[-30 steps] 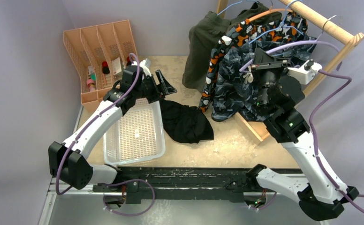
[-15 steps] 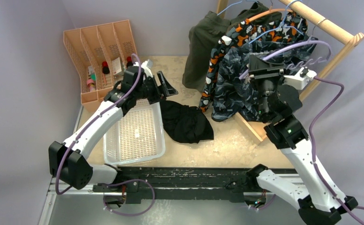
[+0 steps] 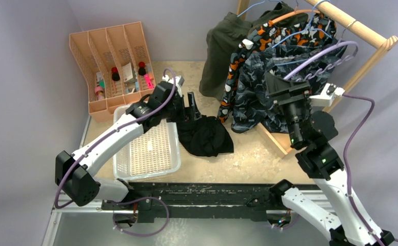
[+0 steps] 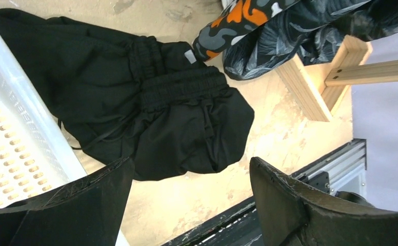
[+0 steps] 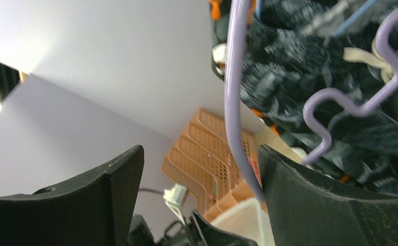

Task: Remove the shorts from the hanger
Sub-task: Place the hanger on the clothes rod.

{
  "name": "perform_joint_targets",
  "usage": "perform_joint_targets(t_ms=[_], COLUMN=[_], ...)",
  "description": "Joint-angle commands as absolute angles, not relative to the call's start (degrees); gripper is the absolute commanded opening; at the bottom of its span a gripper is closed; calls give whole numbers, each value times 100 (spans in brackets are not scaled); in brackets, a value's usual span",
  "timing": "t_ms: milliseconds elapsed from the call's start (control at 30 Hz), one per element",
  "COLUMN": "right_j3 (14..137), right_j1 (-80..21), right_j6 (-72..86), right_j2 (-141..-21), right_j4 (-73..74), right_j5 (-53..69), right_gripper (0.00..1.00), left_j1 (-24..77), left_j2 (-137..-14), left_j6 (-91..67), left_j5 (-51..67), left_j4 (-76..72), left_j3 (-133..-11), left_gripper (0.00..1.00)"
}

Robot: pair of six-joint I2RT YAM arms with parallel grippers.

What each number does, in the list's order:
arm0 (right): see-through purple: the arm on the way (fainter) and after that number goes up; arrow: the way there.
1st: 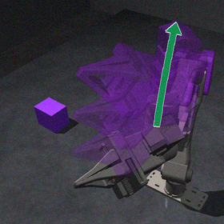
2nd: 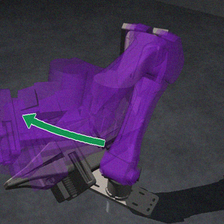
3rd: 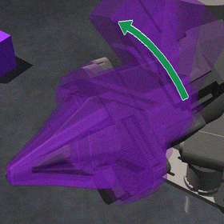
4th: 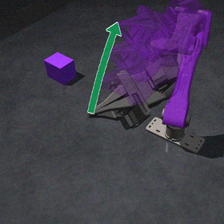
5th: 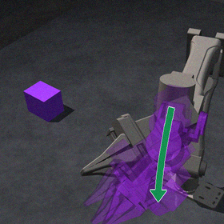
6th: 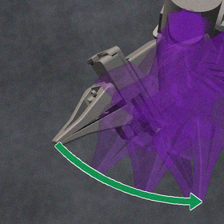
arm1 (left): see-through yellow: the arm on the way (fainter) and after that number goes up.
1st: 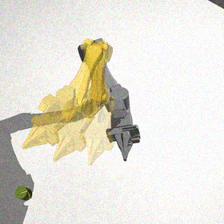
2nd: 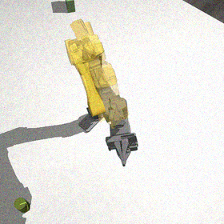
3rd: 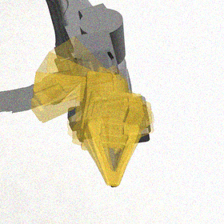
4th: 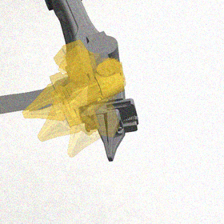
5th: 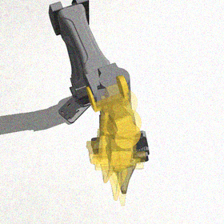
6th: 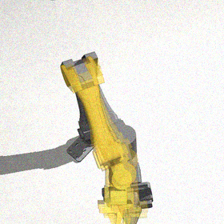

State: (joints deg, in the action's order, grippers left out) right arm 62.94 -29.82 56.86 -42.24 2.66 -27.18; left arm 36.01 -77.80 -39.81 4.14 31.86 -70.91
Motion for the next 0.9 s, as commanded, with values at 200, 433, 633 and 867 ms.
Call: perform_joint_targets(t_ms=[200, 433, 633, 867], right_j3=[4631, 3920, 4079, 4633], right_j1=[-2969, -2971, -2966, -2963], right_j6=[4690, 4559, 4551, 4101], right_j2=[-2968, -2615, -2325, -2626], right_j4=[432, 978, 1594, 2099], right_j5=[-1493, -487, -1048, -1317], right_gripper=[88, 87, 88, 87], left_j1=[4077, 4245, 4504, 4592], left_j2=[-7533, -7978, -8565, -8822], left_j6=[-4250, -3931, -3845, -3900], left_j5=[-754, -1047, -917, -822], left_j4=[2316, 2413, 2387, 2371], left_j3=[-6512, -6712, -6995, -7045], left_gripper=[83, 84, 84, 84])
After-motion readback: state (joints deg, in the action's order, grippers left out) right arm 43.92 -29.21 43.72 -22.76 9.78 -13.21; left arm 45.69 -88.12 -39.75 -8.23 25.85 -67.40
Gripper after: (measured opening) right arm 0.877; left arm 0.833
